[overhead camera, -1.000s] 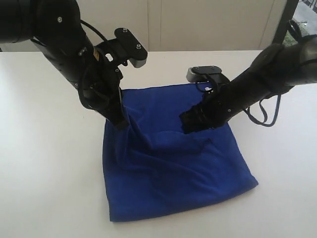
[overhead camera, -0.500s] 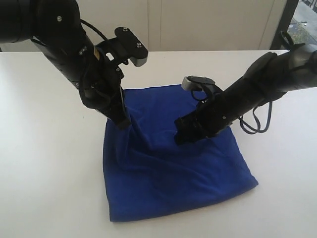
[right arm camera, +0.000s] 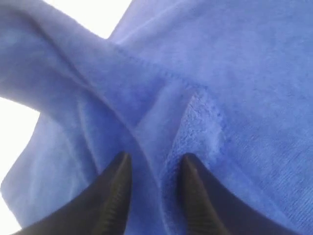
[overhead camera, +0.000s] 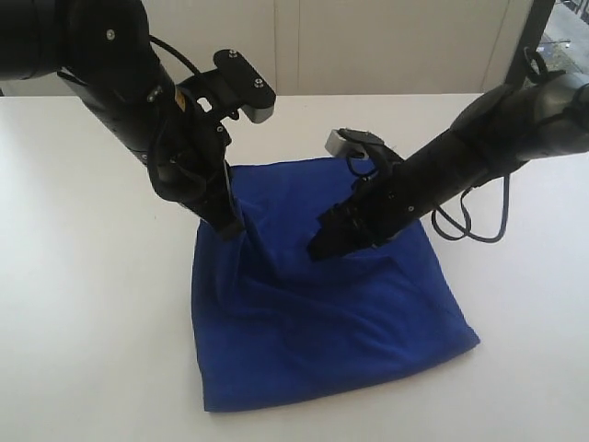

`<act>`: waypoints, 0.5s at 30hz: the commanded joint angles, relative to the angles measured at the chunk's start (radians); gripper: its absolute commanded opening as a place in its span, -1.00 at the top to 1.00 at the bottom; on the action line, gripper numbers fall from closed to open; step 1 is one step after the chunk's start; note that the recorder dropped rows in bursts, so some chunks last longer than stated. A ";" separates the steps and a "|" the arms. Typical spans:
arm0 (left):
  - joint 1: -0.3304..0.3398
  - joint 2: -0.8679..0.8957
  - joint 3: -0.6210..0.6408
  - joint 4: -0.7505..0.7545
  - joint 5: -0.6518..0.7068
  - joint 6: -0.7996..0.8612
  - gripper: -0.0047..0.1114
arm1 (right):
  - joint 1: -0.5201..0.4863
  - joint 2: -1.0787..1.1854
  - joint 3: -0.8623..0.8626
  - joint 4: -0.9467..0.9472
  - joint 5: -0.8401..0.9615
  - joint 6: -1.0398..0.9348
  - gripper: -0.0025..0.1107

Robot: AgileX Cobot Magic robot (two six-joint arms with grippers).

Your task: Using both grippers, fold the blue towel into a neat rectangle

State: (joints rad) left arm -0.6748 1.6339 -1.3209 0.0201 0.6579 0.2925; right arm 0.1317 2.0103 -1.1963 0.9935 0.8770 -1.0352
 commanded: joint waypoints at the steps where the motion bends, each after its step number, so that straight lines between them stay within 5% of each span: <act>1: -0.008 -0.004 0.006 -0.013 0.009 -0.009 0.92 | 0.001 0.039 -0.001 0.057 -0.063 -0.016 0.36; 15: -0.008 -0.004 0.006 -0.014 0.001 -0.009 0.92 | 0.001 0.075 -0.001 0.159 -0.225 -0.010 0.38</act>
State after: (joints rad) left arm -0.6748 1.6339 -1.3209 0.0188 0.6522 0.2925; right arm 0.1317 2.0853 -1.1963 1.1338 0.6746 -1.0389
